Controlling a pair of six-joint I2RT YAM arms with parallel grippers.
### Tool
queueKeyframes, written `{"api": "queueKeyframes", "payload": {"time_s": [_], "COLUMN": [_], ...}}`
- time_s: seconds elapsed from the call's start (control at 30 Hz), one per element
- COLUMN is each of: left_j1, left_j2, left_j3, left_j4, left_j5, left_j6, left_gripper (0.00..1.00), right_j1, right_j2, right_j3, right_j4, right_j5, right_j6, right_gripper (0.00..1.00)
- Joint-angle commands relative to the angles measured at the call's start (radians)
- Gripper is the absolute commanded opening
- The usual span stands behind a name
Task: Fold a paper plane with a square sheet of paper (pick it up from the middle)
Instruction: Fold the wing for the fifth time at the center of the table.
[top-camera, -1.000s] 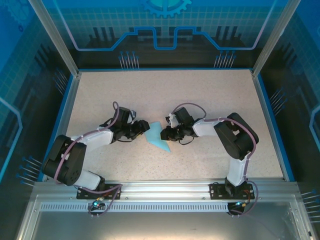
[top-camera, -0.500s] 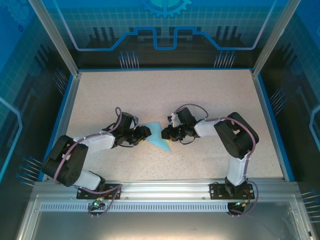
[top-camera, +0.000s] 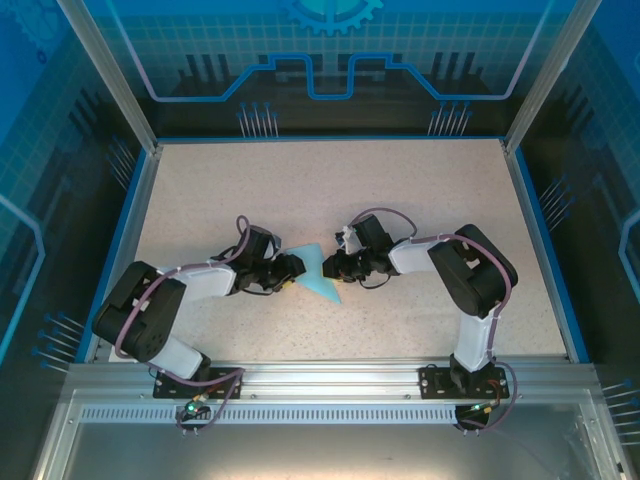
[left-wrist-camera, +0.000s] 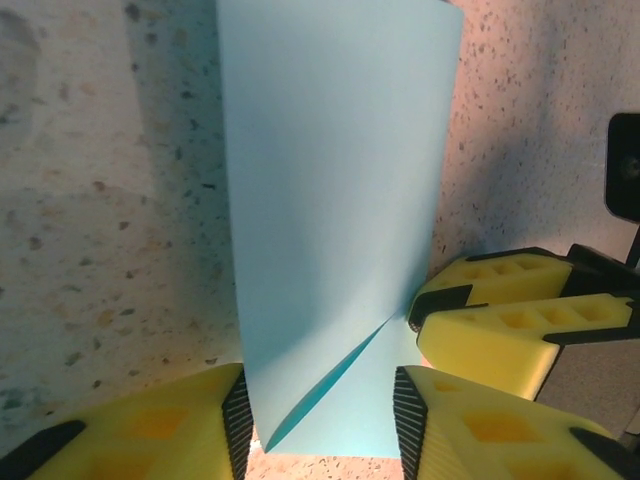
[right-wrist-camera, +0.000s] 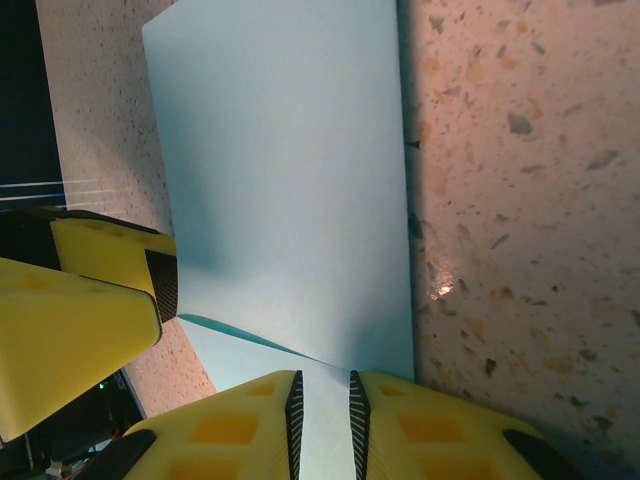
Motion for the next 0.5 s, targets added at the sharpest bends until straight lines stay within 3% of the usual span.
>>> {"api": "queueKeyframes", "payload": {"time_s": [0.0,0.17,0.3,0.47], "left_j1": [-0.009,-0.011,-0.015,-0.025], "left_j2": [0.025,0.040,0.055,0.044], "left_j3": [0.033,0.041,0.044,0.059], "left_j4": [0.044,0.047,0.034,-0.012], "left_j5": [0.036,0.020,0.004,-0.031], "left_j6": [-0.013,-0.034,-0.070,-0.101], "left_gripper": [0.36,0.22,0.11,0.08], "right_j1": [-0.018,-0.020,-0.021,-0.014], "right_j2": [0.031,-0.001,-0.077,-0.197], "right_j3": [-0.027,-0.029,-0.039,-0.083], "right_j4": [-0.028,-0.026,-0.035,-0.027], "right_j5": [0.011,0.024,0.080,0.183], "right_j6": [0.004,-0.021,-0.084,-0.192], "right_gripper": [0.21,0.25,0.34,0.48]}}
